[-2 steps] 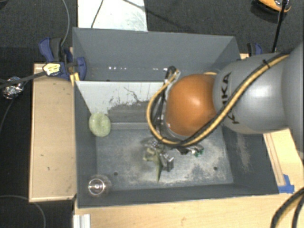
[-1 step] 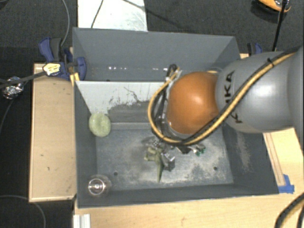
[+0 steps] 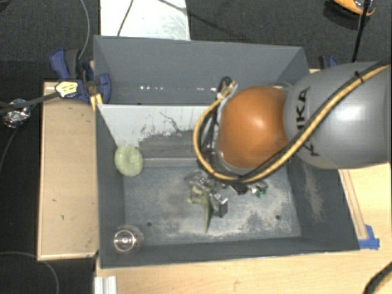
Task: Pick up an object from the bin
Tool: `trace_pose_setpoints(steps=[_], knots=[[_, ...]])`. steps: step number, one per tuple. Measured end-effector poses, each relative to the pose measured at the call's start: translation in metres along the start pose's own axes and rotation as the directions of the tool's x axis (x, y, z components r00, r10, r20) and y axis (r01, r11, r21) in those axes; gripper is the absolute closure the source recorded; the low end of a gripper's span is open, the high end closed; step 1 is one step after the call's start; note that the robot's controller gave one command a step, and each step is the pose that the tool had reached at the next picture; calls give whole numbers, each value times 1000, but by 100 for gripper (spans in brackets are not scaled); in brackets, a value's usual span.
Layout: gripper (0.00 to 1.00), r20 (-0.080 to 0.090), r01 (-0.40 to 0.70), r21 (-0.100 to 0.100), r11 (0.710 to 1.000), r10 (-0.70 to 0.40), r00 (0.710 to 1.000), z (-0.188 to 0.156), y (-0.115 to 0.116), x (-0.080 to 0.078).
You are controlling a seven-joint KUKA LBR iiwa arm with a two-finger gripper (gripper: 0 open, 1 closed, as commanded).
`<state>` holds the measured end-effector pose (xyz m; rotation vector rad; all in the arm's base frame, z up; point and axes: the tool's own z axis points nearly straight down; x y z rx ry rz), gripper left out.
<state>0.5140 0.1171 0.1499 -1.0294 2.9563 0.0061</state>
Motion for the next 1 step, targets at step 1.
trace_pose_setpoints(steps=[1], knots=[[100,4,-1,2,1000,1,1000,-10,-1,-1]])
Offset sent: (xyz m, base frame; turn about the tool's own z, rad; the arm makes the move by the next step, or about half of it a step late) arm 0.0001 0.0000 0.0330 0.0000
